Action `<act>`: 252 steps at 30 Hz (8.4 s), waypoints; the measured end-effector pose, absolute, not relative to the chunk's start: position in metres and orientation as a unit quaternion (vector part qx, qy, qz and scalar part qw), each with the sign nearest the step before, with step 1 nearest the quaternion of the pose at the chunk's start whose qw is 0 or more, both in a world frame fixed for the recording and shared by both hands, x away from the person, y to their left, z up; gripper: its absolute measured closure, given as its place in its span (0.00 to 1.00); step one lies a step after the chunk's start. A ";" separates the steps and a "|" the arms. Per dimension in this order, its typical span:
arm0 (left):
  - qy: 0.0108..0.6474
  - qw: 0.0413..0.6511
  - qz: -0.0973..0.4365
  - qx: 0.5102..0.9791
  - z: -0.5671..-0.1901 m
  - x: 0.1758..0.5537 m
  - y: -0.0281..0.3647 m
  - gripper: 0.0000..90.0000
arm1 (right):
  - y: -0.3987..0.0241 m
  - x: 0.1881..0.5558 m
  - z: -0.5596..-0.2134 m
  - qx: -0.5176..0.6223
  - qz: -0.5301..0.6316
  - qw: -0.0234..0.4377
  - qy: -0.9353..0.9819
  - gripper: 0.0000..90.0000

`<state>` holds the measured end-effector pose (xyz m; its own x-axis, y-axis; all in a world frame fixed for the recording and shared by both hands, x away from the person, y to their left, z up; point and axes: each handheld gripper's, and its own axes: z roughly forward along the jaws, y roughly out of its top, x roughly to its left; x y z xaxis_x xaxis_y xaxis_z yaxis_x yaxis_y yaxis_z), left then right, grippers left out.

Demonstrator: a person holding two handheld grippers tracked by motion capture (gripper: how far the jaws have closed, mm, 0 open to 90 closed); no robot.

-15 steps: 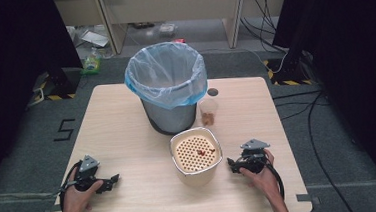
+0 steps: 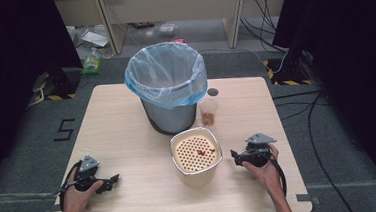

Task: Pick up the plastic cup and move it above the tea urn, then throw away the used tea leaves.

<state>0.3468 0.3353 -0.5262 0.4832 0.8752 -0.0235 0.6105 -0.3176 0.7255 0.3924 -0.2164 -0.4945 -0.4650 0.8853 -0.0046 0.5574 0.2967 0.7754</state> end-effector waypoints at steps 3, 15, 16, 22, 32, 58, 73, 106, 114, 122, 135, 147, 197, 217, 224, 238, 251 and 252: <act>0.471 0.346 0.191 0.789 -0.526 0.347 0.335 0.00 | -0.218 0.398 -0.488 0.467 0.368 0.231 0.770 0.22; 0.470 0.345 0.191 0.789 -0.526 0.347 0.335 0.00 | -0.227 0.425 -0.469 0.490 0.389 0.221 0.748 0.33; 0.470 0.345 0.191 0.789 -0.526 0.347 0.335 0.00 | -0.227 0.427 -0.467 0.490 0.386 0.223 0.749 0.34; 0.470 0.345 0.191 0.789 -0.526 0.347 0.335 0.00 | -0.222 0.442 -0.451 0.494 0.386 0.220 0.748 0.43; 0.471 0.345 0.191 0.789 -0.526 0.347 0.335 0.00 | -0.201 0.468 -0.425 0.479 0.396 0.218 0.753 0.52; 0.470 0.345 0.191 0.789 -0.526 0.347 0.335 0.00 | -0.155 0.533 -0.421 0.490 0.380 0.200 0.759 0.70; 0.469 0.346 0.191 0.790 -0.526 0.347 0.336 0.00 | -0.146 0.547 -0.445 0.488 0.335 0.182 0.785 0.85; 0.470 0.346 0.191 0.789 -0.526 0.347 0.336 0.00 | -0.172 0.502 -0.398 0.423 0.400 0.242 0.776 0.96; 0.470 0.346 0.191 0.789 -0.526 0.347 0.336 0.00 | -0.172 0.467 -0.377 0.375 0.415 0.287 0.778 0.96; 0.469 0.345 0.191 0.790 -0.526 0.346 0.336 0.00 | -0.152 0.413 -0.363 0.295 0.424 0.350 0.781 0.96; 0.469 0.344 0.191 0.791 -0.526 0.346 0.336 0.00 | -0.123 0.356 -0.373 0.165 0.396 0.510 0.745 0.97; 0.469 0.346 0.191 0.790 -0.526 0.344 0.336 0.00 | -0.089 0.329 -0.375 0.077 0.363 0.589 0.718 0.97; 0.469 0.346 0.191 0.790 -0.526 0.344 0.336 0.00 | -0.080 0.321 -0.412 -0.069 0.269 0.714 0.643 0.97; 0.469 0.346 0.191 0.790 -0.526 0.344 0.336 0.00 | -0.081 0.323 -0.412 -0.089 0.242 0.726 0.638 0.97; 0.469 0.346 0.191 0.790 -0.526 0.344 0.336 0.00 | -0.086 0.328 -0.412 -0.081 0.245 0.730 0.633 0.97; 0.469 0.346 0.191 0.790 -0.526 0.344 0.336 0.00 | -0.086 0.329 -0.416 -0.109 0.221 0.744 0.621 0.97; 0.469 0.346 0.191 0.790 -0.526 0.344 0.336 0.00 | -0.086 0.329 -0.397 -0.026 0.297 0.700 0.649 0.97; 0.469 0.346 0.191 0.790 -0.526 0.344 0.336 0.00 | -0.088 0.330 -0.394 -0.009 0.310 0.691 0.653 0.97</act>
<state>0.3443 0.3364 -0.5263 0.4871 0.8730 -0.0224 0.6089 -0.3212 0.7253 0.3304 -0.0876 -0.3937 -0.0441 0.4163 -0.9082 -0.4407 0.8077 0.3917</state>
